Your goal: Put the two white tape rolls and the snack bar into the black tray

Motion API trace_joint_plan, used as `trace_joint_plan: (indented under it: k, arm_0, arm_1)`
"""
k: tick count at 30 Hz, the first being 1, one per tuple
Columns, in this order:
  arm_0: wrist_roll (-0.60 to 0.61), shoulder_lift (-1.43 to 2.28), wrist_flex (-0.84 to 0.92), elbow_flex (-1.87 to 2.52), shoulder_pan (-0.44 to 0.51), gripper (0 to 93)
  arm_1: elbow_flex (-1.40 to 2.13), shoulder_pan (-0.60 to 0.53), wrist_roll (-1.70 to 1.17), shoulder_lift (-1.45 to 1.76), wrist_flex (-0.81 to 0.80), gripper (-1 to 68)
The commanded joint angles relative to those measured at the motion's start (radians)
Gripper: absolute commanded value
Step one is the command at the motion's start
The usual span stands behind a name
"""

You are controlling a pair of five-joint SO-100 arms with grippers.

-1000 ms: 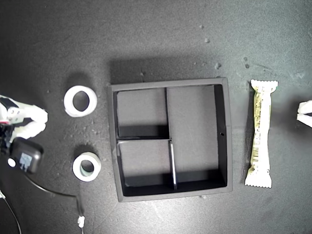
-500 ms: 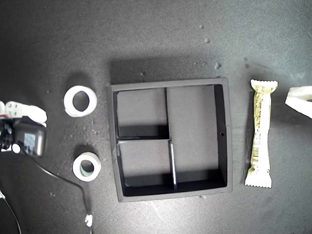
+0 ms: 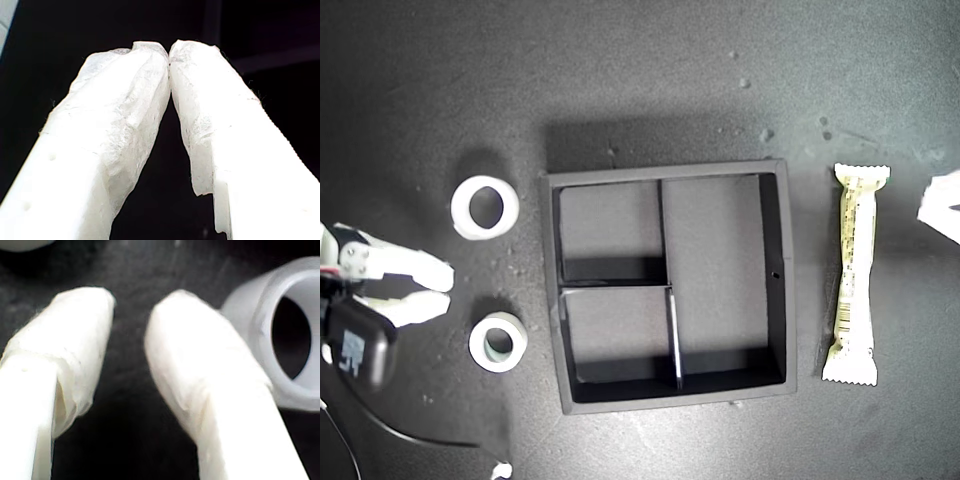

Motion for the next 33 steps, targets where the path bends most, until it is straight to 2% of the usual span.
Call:
trace_joint_plan:
  k: [1,4,6,10,14,17,24,28,33]
  arm_0:
    - [0.127,0.048,-0.057,-0.072,-0.061,16.0]
    - [0.238,0.049,-0.089,-0.141,-0.124,19.1]
    - [0.276,0.037,-0.063,-0.198,-0.161,20.2]
    - [0.31,-0.196,-0.052,-0.35,-0.204,21.1]
    - [0.33,-0.512,-0.054,-0.548,-0.196,21.0]
    - [0.304,-0.742,-0.031,-0.678,-0.175,20.5]
    - [0.241,-1.06,0.011,-0.811,-0.169,20.8]
    - [0.201,-1.147,0.034,-0.828,-0.167,20.9]
    - [0.173,-1.201,0.025,-0.816,-0.17,21.0]
  arm_1:
    - [-0.069,-0.051,-0.138,0.009,0.017,3.4]
    - [-0.204,-0.091,-0.206,-0.003,0.163,20.4]
    - [-0.301,-0.104,-0.232,-0.006,0.288,24.1]
    - [-0.449,-0.117,-0.262,-0.017,0.503,25.2]
    - [-0.56,-0.158,-0.316,-0.133,0.574,25.4]
    - [-0.749,-0.227,-0.396,-0.434,0.609,25.4]
    - [-1.312,-0.331,-0.523,-1.158,0.936,25.3]
    - [-1.393,-0.353,-0.557,-1.299,0.999,25.4]
    - [-1.351,-0.348,-0.56,-1.312,1.012,25.3]
